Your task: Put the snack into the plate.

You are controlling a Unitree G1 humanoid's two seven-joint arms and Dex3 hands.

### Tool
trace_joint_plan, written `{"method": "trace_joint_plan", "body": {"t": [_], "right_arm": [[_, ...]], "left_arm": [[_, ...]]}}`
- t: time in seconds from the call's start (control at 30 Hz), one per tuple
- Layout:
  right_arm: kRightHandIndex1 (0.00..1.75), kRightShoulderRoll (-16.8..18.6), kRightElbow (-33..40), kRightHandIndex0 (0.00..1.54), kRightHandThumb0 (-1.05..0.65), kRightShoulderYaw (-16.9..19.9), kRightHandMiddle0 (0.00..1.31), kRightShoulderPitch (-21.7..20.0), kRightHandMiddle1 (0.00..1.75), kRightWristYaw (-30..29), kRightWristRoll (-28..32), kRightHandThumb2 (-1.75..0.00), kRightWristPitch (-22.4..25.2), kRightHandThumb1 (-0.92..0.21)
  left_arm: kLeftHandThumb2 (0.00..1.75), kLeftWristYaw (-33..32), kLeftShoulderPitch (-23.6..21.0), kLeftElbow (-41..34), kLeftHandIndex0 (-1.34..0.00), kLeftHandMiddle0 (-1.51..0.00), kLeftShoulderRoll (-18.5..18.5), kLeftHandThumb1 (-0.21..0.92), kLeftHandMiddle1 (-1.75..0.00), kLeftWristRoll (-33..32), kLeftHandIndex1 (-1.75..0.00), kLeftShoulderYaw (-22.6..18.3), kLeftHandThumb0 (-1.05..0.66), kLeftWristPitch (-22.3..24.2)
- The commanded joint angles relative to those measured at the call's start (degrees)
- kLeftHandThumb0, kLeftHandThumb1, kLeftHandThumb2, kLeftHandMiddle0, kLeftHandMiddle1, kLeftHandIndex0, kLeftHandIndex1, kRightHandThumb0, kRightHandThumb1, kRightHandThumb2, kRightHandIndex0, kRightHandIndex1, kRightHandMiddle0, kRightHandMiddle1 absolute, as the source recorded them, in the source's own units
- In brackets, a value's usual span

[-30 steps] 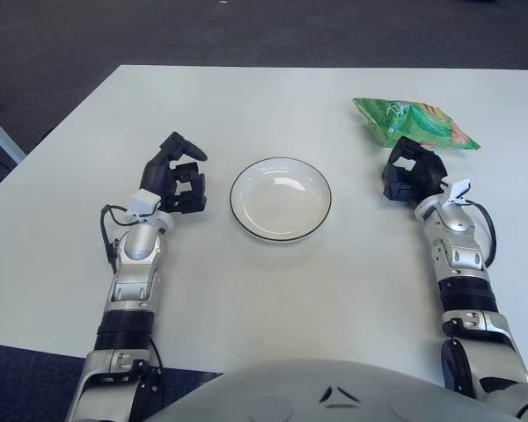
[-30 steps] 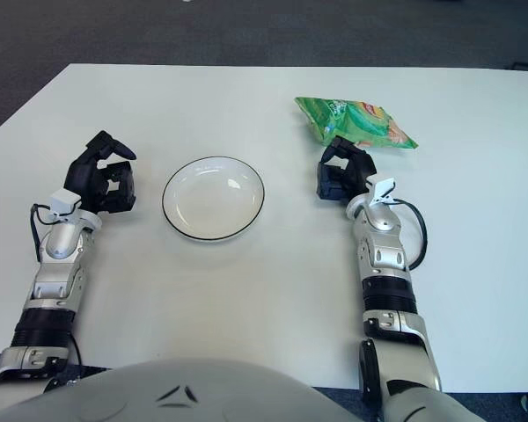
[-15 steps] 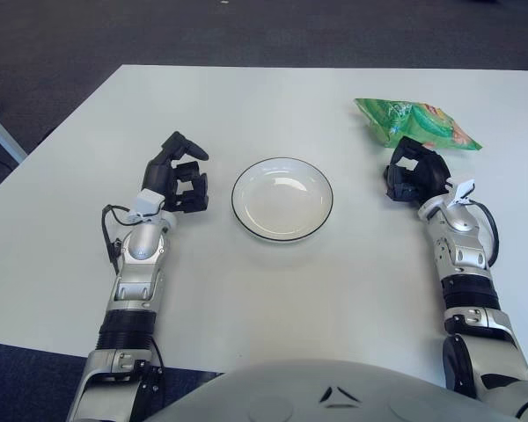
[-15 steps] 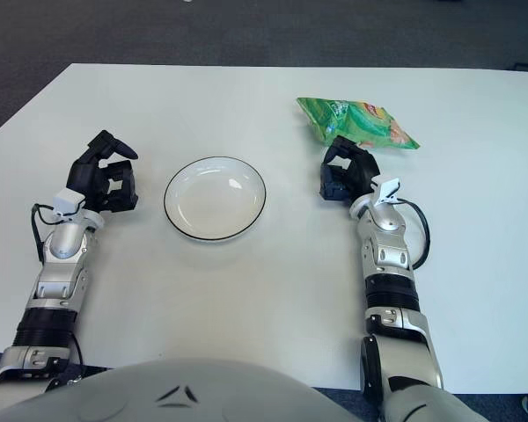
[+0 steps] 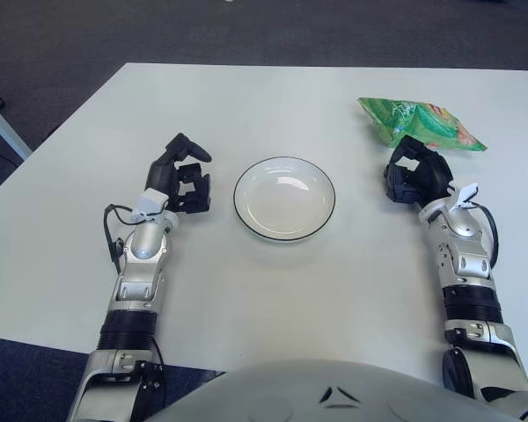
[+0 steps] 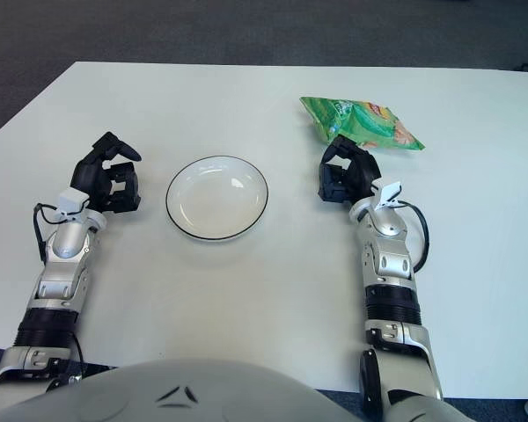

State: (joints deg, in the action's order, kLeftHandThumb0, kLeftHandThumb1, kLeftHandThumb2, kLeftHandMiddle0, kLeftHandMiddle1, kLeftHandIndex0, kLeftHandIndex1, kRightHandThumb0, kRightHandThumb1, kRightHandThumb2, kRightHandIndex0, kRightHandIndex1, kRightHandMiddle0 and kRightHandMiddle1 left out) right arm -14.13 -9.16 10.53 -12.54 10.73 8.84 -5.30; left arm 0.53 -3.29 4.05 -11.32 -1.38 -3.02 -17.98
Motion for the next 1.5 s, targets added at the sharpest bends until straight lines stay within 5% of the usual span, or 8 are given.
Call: {"method": "trace_joint_plan", "body": {"t": [0.0, 0.2, 0.27, 0.4, 0.63, 0.97, 1.27, 1.47], "right_arm": [[1.75, -0.41, -0.47, 0.93, -0.45, 0.06, 0.55, 2.65, 1.75, -2.45, -5.37, -1.21, -12.04, -0.40], [1.75, -4.73, 4.37, 0.79, -0.45, -0.42, 0.53, 1.94, 1.75, -7.69, -17.82, -1.19, -23.32, -0.41], [1.75, -5.83, 5.58, 0.69, -0.23, -0.62, 0.52, 1.73, 1.73, -8.54, -20.79, -1.28, -24.21, -0.34], [1.71, -8.04, 3.76, 0.40, -0.05, -1.26, 0.48, 0.94, 1.74, -11.22, -26.76, -1.15, -27.49, -0.45], [1.62, -13.14, -4.09, 0.25, -0.01, -2.57, 0.35, -3.43, 1.75, -14.46, -32.31, -0.85, -32.82, -0.67], [1.43, -21.82, -20.71, 0.09, -0.36, -5.82, 0.31, -14.23, 1.66, -19.96, -38.93, -0.56, -41.47, -0.83], [1.20, -27.13, -28.47, 0.10, -0.69, -10.50, 0.01, -20.92, 1.32, -21.73, -43.49, -0.70, -43.14, -0.65], [0.81, -30.91, -35.59, 0.05, -0.91, -14.96, 0.00, -29.05, 0.97, -16.95, -44.82, -0.51, -42.15, -0.87]], "left_arm": [[1.23, -0.92, 8.56, 5.03, -0.56, -1.23, 4.59, 0.38, -1.75, 0.55, -1.75, 1.77, -0.46, 1.14], [1.24, -0.88, 8.05, 4.99, -0.57, -1.23, 4.45, 0.37, -1.75, 0.51, -1.75, 1.78, -0.46, 2.36], [1.24, -0.86, 8.04, 4.91, -0.57, -1.23, 4.45, 0.37, -1.75, 0.54, -1.75, 1.84, -0.46, 2.47], [1.25, -1.13, 7.68, 5.03, -0.57, -1.22, 4.48, 0.37, -1.75, 0.93, -1.75, 2.09, -0.46, 2.71], [1.25, -1.55, 6.99, 5.83, -0.57, -1.22, 4.71, 0.37, -1.75, 1.50, -1.75, 2.32, -0.47, 1.78], [1.25, -1.81, 5.93, 8.00, -0.57, -1.21, 4.86, 0.36, -1.75, 1.81, -1.75, 2.28, -0.47, -0.27], [1.28, -2.17, 5.41, 9.00, -0.59, -1.20, 4.35, 0.34, -1.75, 2.75, -1.75, 2.42, -0.47, -1.06], [1.30, -2.20, 5.15, 9.76, -0.60, -1.21, 3.75, 0.33, -1.75, 3.74, -1.75, 2.55, -0.48, -1.83]]}}
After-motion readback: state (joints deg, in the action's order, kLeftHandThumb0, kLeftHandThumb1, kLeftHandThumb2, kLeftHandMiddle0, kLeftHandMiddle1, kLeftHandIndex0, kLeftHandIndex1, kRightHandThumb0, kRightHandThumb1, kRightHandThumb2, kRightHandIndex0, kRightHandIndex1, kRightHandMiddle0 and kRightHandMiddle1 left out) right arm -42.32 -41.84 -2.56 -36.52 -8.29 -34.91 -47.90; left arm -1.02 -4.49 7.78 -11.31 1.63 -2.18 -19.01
